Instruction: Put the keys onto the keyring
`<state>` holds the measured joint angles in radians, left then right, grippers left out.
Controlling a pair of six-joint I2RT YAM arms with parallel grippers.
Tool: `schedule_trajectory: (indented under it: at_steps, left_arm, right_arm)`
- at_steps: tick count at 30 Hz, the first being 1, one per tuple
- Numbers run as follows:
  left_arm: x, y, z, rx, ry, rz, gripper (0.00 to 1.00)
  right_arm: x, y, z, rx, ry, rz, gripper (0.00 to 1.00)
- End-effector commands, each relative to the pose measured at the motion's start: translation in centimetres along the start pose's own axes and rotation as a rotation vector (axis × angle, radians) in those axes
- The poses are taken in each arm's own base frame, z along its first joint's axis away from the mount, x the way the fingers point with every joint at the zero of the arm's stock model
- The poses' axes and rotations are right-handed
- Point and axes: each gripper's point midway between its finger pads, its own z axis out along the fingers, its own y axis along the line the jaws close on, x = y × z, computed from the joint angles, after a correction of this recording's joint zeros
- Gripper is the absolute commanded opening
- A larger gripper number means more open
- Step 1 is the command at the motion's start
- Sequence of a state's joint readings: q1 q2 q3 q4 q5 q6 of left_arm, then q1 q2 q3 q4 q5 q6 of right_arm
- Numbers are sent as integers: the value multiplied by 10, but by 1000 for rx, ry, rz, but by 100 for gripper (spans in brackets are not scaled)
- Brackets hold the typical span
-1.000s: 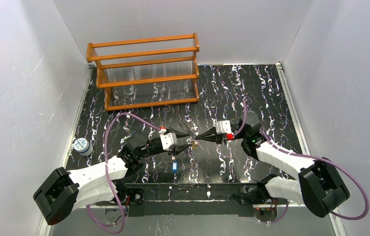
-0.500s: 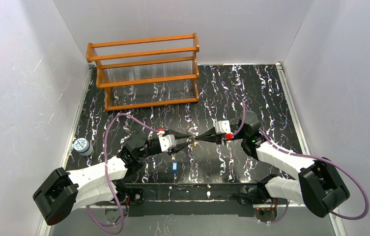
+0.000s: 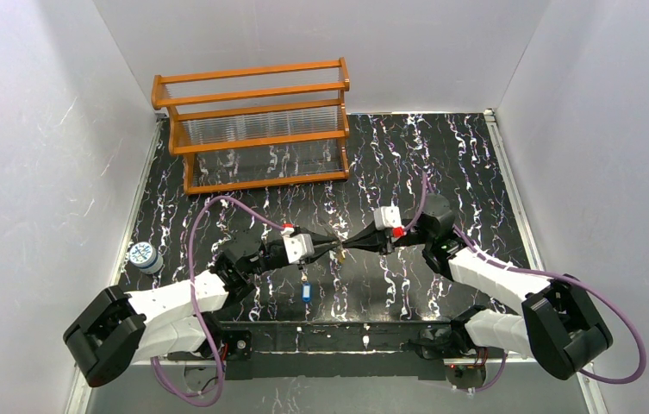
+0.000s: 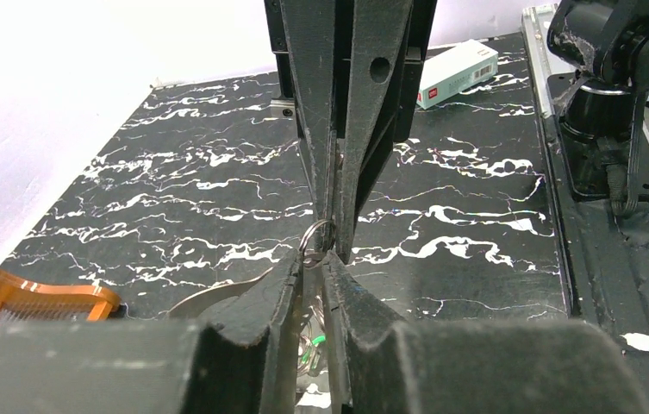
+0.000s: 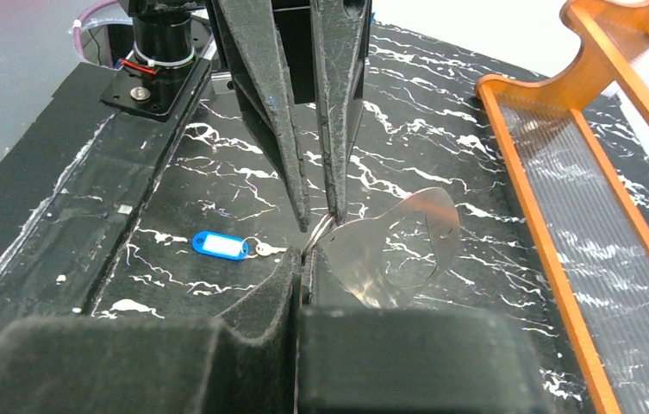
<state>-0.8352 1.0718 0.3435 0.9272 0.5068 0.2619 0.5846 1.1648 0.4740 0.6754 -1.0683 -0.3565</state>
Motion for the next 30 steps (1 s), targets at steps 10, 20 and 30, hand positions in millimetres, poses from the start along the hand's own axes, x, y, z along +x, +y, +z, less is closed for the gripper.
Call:
schedule_trajectory:
  at_steps: [10, 20, 30]
  left_arm:
    - [-28, -2, 10, 36, -80, 21, 0]
    - [-39, 10, 0, -49, -97, 62, 37]
    - [-24, 6, -7, 48, 114, 154, 40]
  right_arm:
    - [-37, -14, 8, 37, -60, 44, 1]
    - [-32, -9, 8, 10, -37, 61, 1]
    - [-30, -15, 8, 14, 4, 53, 1]
